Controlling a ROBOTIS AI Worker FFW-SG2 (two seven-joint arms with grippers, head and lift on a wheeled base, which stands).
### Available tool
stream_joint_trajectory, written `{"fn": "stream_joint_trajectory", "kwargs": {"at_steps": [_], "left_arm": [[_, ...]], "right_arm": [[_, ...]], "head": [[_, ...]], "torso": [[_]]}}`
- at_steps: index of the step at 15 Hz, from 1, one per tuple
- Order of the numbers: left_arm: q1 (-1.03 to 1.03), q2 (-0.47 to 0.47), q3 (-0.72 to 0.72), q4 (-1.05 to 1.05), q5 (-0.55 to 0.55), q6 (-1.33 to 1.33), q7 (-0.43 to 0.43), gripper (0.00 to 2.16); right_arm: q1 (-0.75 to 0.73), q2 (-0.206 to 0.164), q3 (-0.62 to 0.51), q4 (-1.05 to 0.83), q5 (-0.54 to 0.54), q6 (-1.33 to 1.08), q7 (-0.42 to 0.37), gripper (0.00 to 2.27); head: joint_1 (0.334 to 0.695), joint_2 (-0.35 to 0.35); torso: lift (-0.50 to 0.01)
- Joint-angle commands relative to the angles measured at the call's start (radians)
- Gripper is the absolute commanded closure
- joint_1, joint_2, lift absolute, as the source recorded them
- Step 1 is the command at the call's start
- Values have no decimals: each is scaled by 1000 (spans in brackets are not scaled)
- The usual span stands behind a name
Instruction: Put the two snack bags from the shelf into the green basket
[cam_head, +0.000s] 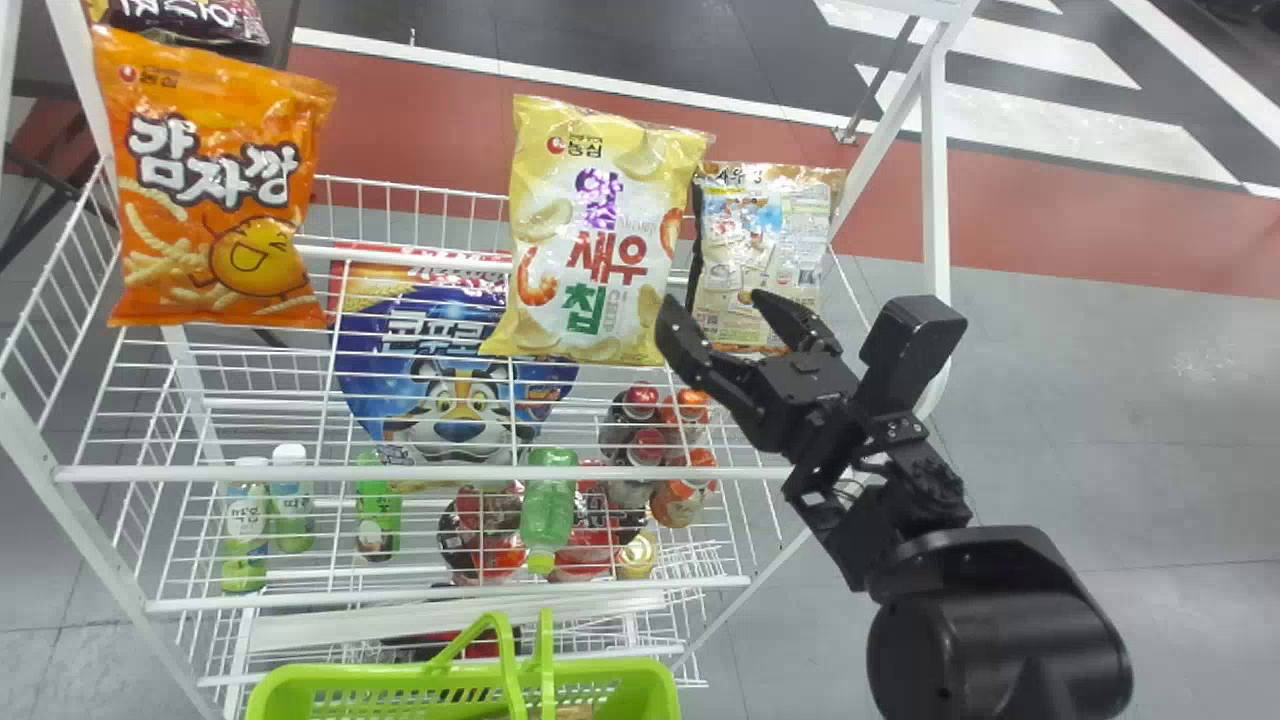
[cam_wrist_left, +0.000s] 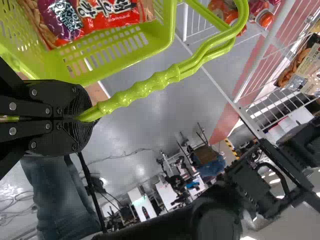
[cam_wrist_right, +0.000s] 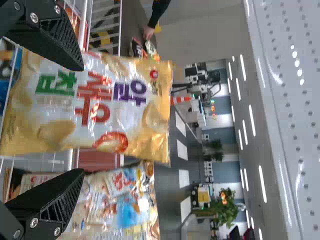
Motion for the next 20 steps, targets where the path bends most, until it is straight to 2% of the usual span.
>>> {"fn": "stream_joint_trajectory", "kwargs": {"at_steps": [1, 8, 14, 20], "left_arm": [[-6, 0, 4, 5, 0, 2, 0, 1693], [-9, 5, 16, 13, 11, 2, -12, 1693], [-9, 6, 28, 8, 21, 2, -25, 1693], [-6, 8, 36, 6, 28, -1, -28, 1693]], "right_arm": [[-45, -2, -27, 73, 7, -25, -6, 87], [-147, -10, -58, 191, 47, -22, -15, 87], [-224, -11, -47, 298, 101, -28, -59, 87], [-298, -11, -27, 378, 142, -25, -61, 87]], "head": [[695, -350], [695, -350], [695, -350], [695, -350]], "torso": [[-11], [-11], [-11], [-11]]}}
